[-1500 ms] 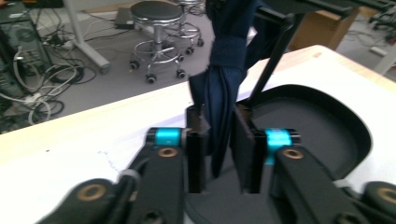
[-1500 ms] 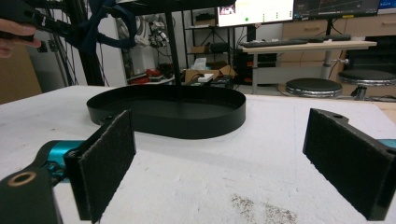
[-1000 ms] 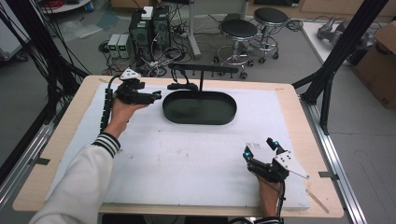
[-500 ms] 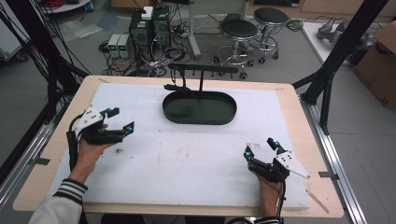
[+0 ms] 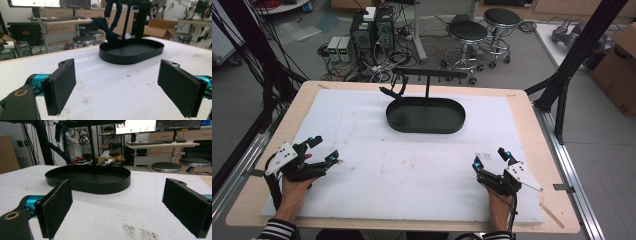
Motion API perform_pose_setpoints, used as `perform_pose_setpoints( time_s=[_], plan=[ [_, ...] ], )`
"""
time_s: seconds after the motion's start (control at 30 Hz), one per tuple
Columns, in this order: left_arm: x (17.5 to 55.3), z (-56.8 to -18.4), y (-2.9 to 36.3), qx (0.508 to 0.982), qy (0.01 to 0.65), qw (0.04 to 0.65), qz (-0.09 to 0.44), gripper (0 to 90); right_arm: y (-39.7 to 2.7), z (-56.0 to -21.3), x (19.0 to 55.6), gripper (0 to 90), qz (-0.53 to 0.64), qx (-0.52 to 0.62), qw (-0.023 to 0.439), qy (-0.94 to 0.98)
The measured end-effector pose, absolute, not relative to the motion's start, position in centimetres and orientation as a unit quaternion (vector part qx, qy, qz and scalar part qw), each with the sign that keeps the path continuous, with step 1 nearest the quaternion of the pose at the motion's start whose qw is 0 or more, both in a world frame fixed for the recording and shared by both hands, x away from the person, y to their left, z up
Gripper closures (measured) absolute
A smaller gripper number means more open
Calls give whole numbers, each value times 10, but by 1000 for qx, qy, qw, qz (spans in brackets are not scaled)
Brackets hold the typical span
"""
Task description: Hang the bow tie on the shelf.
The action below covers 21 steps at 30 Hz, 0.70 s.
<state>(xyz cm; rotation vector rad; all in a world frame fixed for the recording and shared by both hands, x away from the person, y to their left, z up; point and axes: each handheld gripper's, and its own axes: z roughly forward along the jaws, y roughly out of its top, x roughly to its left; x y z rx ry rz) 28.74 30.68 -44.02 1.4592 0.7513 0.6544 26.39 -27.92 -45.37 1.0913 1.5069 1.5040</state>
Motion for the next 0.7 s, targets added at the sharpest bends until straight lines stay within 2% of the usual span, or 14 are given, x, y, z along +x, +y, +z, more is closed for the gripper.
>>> perform_pose_setpoints(
  time_s=[0.23, 0.7],
  plan=[
    [286, -453, 310, 633, 335, 635, 290, 153, -276, -454, 262, 84, 580, 418, 375, 590],
    [284, -453, 308, 640, 322, 631, 297, 163, -277, -455, 261, 84, 588, 410, 376, 587]
  ],
)
